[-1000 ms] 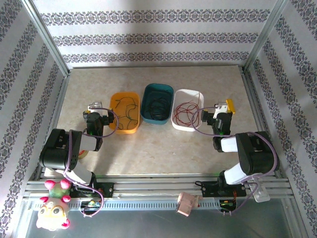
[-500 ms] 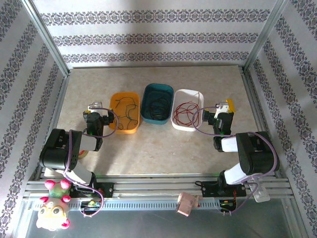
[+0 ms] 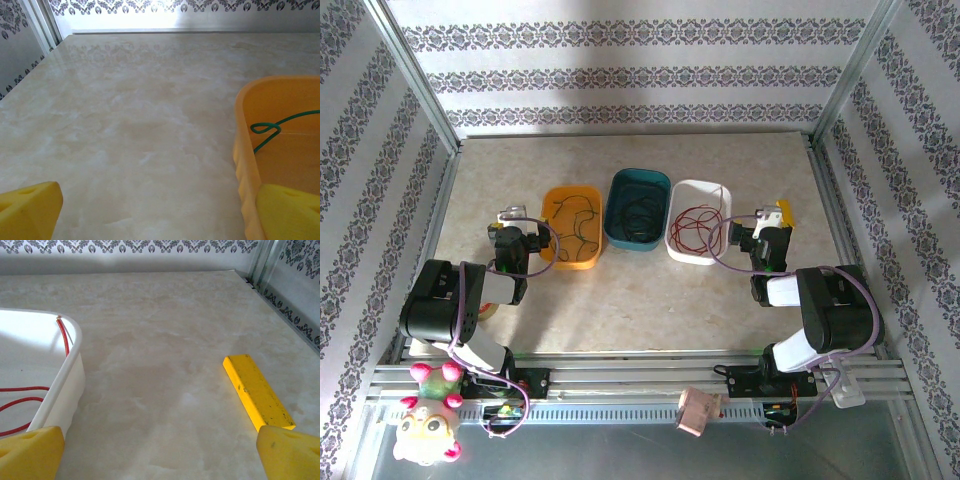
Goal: Untangle the cables
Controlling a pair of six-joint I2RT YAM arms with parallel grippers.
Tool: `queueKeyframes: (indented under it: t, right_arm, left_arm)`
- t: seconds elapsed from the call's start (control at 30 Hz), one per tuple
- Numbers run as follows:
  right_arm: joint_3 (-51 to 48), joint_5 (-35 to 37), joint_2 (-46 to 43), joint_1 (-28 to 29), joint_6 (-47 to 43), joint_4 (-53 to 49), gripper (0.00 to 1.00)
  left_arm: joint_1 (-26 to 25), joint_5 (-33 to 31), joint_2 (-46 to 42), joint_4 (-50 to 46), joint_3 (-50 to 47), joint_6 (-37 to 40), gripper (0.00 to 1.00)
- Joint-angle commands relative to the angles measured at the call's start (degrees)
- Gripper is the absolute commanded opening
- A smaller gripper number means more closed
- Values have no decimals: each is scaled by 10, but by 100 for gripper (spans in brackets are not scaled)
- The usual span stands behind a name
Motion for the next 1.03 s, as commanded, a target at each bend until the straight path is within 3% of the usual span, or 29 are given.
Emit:
queueKeyframes:
  t: [0.0,1.0]
  right_arm:
    - [9,-12,2,-3,0,16,98]
    - [24,-20,4,-3,-4,11,98]
  left_arm:
    - [7,8,7,11,2,7,99]
    - [7,8,7,11,2,7,99]
